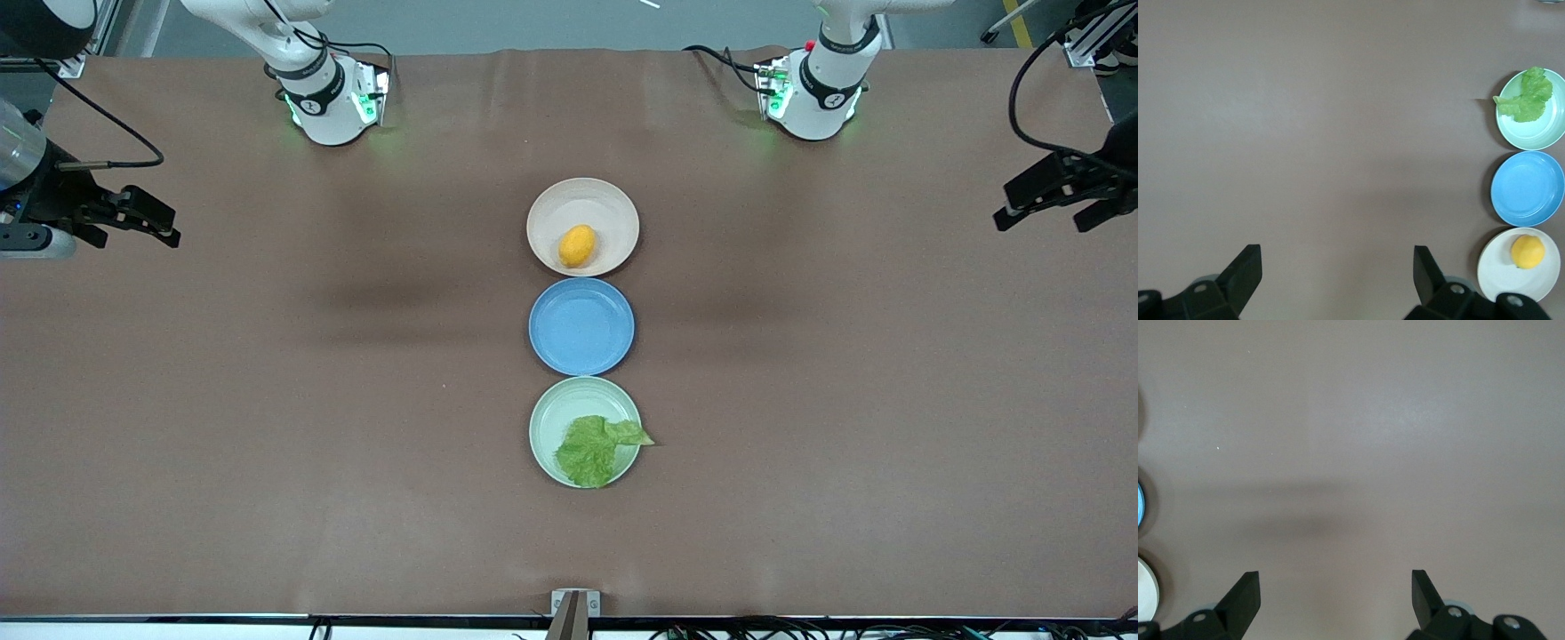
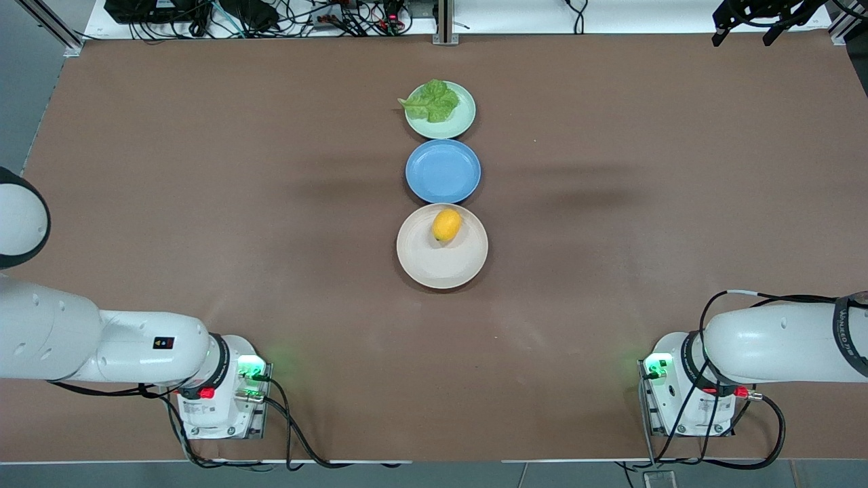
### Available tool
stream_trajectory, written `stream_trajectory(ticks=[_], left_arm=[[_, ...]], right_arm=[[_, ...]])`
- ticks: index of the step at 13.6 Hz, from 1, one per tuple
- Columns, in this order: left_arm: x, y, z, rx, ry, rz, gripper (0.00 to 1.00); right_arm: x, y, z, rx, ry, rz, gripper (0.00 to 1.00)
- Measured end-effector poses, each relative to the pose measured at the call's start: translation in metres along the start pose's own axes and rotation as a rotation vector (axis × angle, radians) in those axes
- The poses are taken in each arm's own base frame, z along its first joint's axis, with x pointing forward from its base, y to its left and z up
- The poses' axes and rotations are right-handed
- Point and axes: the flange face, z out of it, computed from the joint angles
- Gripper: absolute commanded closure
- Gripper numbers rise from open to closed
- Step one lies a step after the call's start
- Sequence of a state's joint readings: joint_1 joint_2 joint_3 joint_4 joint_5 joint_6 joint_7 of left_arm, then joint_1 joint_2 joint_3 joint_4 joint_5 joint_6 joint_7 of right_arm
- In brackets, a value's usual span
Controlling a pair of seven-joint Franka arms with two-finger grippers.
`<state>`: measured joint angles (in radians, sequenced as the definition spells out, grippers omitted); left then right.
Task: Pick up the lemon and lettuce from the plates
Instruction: 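Move the right gripper toward the lemon while the left gripper reaches the lettuce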
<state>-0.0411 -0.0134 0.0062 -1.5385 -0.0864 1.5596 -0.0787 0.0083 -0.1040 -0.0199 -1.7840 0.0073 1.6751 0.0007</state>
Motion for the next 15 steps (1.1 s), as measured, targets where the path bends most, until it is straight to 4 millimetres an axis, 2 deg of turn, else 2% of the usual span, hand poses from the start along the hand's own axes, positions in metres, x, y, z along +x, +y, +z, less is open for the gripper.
stream_trajectory(ticks=[2,5,7,9,10,12,15], left_arm=[[0.009,0.038,0.031,0.005,-0.052,-0.059,0.00],[0.026,0.094,0.090,0.011,-0.110,-0.181,0.00],[0.036,0.133,0.138,0.019,-0.142,-0.300,0.00],[0.039,0.178,0.189,0.045,-0.151,-0.432,0.00],[0.040,0.200,0.212,0.057,-0.139,-0.501,0.00],[0.038,0.243,0.252,0.063,-0.114,-0.676,0.00],[0.046,0.294,0.304,0.017,-0.057,-0.970,0.00]], right_arm=[[0.006,-0.001,0.013,-0.001,-0.025,-0.002,0.00],[0.036,0.000,0.065,-0.003,-0.092,-0.006,0.00],[0.061,-0.003,0.102,0.001,-0.137,-0.025,0.00],[0.069,-0.022,0.120,0.046,-0.169,0.034,0.00],[0.067,-0.039,0.121,0.068,-0.183,0.081,0.00],[0.058,-0.093,0.123,0.068,-0.200,0.164,0.00],[0.027,-0.198,0.137,0.036,-0.196,0.277,0.00]])
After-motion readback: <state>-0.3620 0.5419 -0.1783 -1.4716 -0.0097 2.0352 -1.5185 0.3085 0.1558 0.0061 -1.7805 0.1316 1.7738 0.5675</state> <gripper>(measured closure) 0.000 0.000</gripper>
